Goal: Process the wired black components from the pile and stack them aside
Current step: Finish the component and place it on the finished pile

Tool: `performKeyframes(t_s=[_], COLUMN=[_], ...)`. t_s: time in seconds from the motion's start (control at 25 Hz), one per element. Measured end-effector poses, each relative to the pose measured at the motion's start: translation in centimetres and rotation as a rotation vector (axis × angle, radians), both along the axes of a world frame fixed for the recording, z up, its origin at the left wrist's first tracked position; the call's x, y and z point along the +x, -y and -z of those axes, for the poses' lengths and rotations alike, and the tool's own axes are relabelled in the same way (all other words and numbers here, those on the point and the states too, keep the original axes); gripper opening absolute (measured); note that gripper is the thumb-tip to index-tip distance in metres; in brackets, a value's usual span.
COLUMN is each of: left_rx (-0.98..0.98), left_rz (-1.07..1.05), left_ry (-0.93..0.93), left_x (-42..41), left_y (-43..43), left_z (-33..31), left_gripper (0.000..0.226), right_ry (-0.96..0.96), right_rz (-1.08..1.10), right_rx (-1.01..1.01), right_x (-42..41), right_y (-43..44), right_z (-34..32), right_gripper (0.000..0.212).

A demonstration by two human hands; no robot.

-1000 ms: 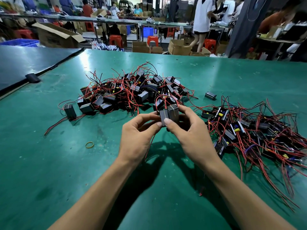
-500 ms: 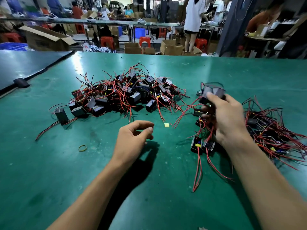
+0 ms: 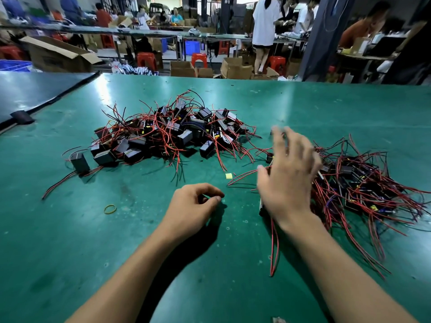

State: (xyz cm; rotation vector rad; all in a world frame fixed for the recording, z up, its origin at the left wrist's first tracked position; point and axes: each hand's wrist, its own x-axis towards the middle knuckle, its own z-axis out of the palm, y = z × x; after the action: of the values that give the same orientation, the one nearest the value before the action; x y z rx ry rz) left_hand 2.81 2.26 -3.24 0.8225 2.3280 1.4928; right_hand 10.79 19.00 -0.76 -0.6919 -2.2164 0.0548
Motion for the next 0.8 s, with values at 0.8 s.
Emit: performKeyframes(t_s=[0.8], left_rx=[-0.025], left_rz=[0.004], left_ry=[-0.015], left_x=[-0.7], left_y=[0.5], left_z=[0.3], left_gripper=[0.009], right_ry=[0.604], right_rz=[0.023], right_rx=[0.066], right_x=[-0.1], right_y=[-3.1], right_z=[2.7], right_gripper=[0.033])
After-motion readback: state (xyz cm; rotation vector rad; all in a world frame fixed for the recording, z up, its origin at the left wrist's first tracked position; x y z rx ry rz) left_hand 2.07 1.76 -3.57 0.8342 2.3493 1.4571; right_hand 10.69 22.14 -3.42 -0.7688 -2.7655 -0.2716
